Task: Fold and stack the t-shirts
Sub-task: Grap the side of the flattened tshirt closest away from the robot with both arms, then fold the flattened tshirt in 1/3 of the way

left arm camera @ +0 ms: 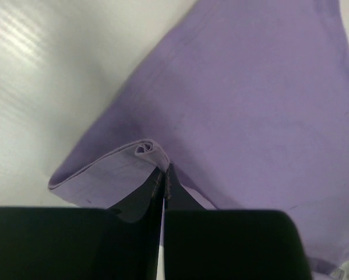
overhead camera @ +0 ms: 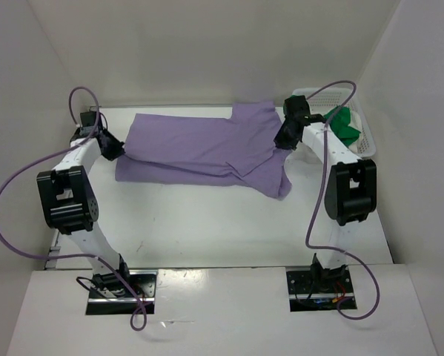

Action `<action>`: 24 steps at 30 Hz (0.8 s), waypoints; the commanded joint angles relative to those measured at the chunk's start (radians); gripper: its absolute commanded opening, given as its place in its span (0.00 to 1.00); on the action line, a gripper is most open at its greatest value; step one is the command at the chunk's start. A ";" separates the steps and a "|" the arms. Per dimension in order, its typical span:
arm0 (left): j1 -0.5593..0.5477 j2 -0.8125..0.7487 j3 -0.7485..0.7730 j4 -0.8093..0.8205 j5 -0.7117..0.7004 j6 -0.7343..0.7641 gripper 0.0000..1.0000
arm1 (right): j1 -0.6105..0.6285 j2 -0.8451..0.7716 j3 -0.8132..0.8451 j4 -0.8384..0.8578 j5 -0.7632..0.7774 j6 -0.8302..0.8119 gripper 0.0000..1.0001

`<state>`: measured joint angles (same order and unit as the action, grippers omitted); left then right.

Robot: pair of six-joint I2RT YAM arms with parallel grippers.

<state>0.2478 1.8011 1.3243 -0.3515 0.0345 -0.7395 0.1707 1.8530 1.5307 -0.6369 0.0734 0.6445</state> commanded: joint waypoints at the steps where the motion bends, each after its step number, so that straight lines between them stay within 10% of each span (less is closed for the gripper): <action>1: -0.015 0.066 0.064 0.040 -0.028 -0.006 0.00 | -0.007 0.055 0.101 0.048 0.057 -0.029 0.00; 9: -0.024 0.098 0.067 0.069 -0.051 -0.006 0.25 | -0.007 0.196 0.267 0.081 0.039 -0.019 0.03; 14: -0.002 -0.049 -0.091 0.104 -0.074 -0.017 0.57 | -0.007 0.134 0.263 0.082 0.000 -0.022 0.32; 17: 0.019 -0.166 -0.230 0.114 -0.085 -0.026 0.55 | -0.007 -0.019 0.084 0.111 0.000 -0.019 0.33; 21: 0.019 -0.215 -0.338 0.132 -0.061 -0.035 0.43 | 0.015 -0.214 -0.189 0.189 -0.058 0.038 0.02; 24: 0.039 -0.181 -0.349 0.147 -0.032 -0.055 0.40 | 0.024 -0.325 -0.334 0.189 -0.067 0.060 0.00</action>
<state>0.2764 1.5940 1.0012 -0.2535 -0.0193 -0.7692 0.1761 1.6199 1.2896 -0.5030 0.0299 0.6743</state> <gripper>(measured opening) 0.407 0.003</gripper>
